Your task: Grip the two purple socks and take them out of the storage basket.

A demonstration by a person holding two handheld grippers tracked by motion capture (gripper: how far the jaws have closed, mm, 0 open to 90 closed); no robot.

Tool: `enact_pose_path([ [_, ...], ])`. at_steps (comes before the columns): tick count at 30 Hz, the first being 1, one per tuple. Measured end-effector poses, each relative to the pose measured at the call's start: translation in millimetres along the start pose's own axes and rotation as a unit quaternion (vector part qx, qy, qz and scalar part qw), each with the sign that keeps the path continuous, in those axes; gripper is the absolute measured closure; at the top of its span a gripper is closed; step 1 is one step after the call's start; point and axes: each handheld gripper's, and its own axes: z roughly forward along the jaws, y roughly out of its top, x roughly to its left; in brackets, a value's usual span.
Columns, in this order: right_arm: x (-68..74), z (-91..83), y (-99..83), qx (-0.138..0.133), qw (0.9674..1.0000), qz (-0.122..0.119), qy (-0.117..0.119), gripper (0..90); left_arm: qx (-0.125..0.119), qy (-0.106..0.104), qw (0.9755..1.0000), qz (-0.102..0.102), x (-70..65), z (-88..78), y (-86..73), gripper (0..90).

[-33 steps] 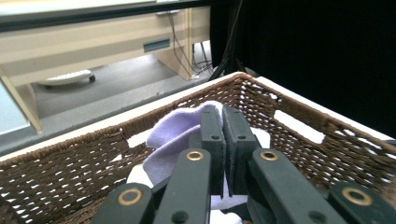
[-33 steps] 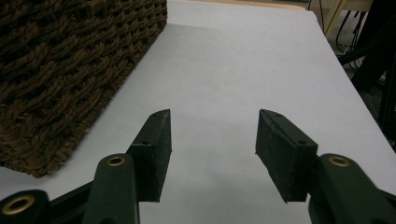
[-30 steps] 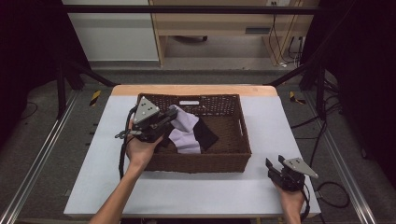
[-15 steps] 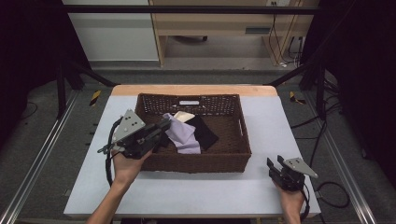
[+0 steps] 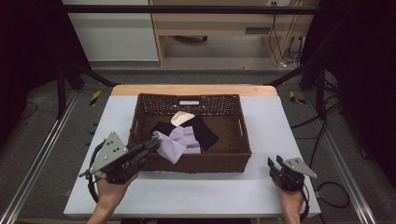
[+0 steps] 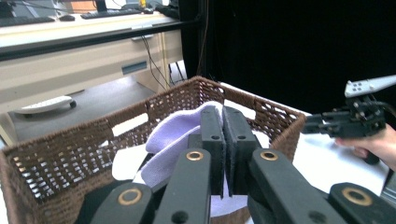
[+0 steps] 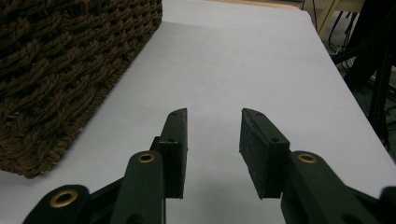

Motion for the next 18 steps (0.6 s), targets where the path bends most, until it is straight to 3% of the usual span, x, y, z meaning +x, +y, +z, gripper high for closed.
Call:
enact_pose_path([
  [8,0.7,0.0,0.1,0.001,1.0,-0.001,-0.004,69.5,0.016,-0.016,0.9997,0.006,-13.6,-8.4,-14.5,86.9],
  [18,0.4,0.0,0.0,-0.001,1.0,-0.001,-0.009,69.8,0.065,-0.029,0.9975,0.0,-21.7,-5.1,-45.5,86.9],
])
